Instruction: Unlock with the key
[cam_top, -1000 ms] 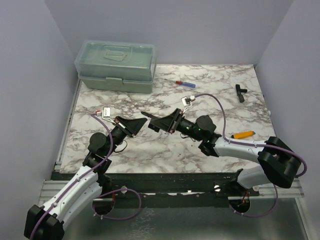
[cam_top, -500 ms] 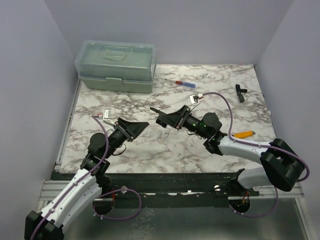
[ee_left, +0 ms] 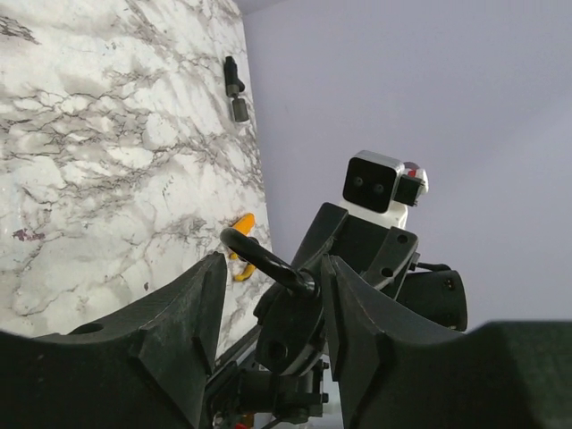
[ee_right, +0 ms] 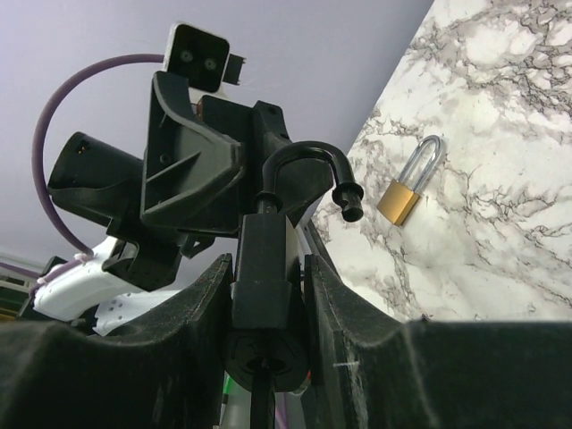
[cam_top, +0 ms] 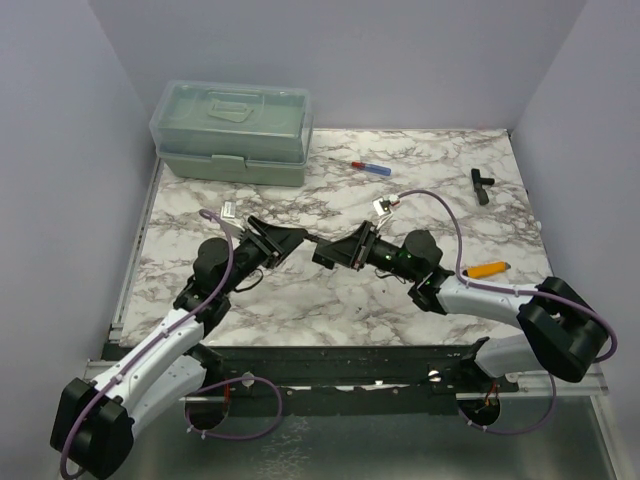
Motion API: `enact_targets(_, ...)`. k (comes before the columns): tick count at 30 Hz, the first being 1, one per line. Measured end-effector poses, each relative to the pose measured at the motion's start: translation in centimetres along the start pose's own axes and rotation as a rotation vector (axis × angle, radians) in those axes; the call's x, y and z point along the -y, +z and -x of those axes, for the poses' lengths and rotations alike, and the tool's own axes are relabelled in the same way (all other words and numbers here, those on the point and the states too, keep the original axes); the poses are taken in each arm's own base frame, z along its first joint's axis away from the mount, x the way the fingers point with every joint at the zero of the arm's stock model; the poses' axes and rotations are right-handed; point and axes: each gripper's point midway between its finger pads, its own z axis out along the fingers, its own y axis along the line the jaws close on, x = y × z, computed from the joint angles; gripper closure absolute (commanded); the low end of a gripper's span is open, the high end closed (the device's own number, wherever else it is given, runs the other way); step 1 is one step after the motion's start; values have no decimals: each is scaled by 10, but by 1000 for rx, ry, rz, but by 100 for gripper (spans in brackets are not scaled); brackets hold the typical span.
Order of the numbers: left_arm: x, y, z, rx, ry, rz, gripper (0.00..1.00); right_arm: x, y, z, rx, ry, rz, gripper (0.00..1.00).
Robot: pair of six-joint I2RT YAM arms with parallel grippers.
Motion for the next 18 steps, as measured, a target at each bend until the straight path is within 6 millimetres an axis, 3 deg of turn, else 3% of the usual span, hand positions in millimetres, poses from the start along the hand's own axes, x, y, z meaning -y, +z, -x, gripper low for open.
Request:
enact_targets(6,-9,7,-1,-9,-13,27,71,1,0,-5,-22,2,3,100)
enact_targets(12,-6,15,1,-9,-12,22,94,10,2,-7,-27,8,-10,100)
enact_targets(18,-1,18,4,-4,3,4,100,9,4,-5,-19,9,3,100)
